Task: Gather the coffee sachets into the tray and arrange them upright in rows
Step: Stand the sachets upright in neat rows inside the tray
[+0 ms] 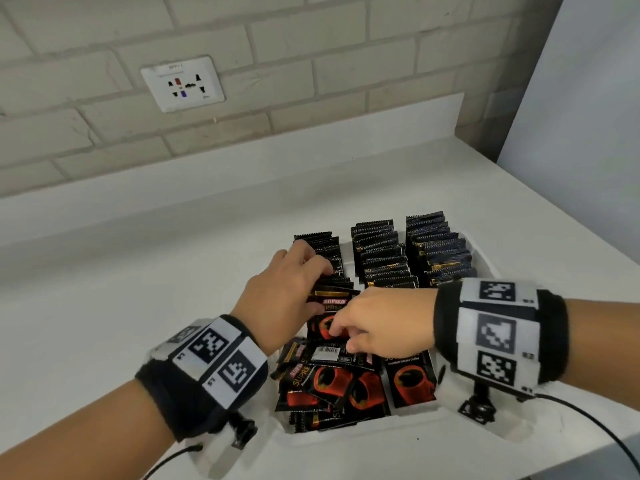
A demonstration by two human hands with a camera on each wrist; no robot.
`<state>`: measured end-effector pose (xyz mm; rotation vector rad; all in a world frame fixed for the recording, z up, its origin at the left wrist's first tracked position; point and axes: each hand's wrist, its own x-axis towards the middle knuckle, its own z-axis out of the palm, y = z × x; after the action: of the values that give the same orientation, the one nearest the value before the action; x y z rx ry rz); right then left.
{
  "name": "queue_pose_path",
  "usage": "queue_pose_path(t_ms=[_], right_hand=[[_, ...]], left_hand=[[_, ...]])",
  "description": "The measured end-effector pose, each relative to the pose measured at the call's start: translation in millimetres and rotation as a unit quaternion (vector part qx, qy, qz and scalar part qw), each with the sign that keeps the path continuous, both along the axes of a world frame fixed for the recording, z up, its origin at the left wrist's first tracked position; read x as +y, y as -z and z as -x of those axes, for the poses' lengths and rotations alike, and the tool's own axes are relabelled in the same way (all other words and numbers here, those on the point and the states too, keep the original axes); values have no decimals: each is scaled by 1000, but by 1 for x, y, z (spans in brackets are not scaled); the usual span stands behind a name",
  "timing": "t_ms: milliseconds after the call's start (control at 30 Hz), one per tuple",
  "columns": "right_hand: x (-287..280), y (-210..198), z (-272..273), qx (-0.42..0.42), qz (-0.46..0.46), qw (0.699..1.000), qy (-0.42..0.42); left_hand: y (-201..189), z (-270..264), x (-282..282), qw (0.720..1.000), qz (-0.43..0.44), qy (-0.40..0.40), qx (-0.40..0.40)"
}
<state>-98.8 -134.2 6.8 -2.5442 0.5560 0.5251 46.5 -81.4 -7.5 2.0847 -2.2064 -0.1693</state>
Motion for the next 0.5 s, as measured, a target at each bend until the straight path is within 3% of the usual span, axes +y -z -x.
queue_pose_path(t_ms=[133, 233, 500], right_hand=[[-11, -10, 9, -83, 50, 993, 63], [-23, -15, 10, -134, 102, 981, 99], [-27, 2, -12, -91, 143, 982, 89]], left_hand=[[-5, -5, 7, 995, 29, -49, 87], [-5, -8, 7, 986, -16, -91, 138], [12, -2, 3, 929, -101, -163, 317]])
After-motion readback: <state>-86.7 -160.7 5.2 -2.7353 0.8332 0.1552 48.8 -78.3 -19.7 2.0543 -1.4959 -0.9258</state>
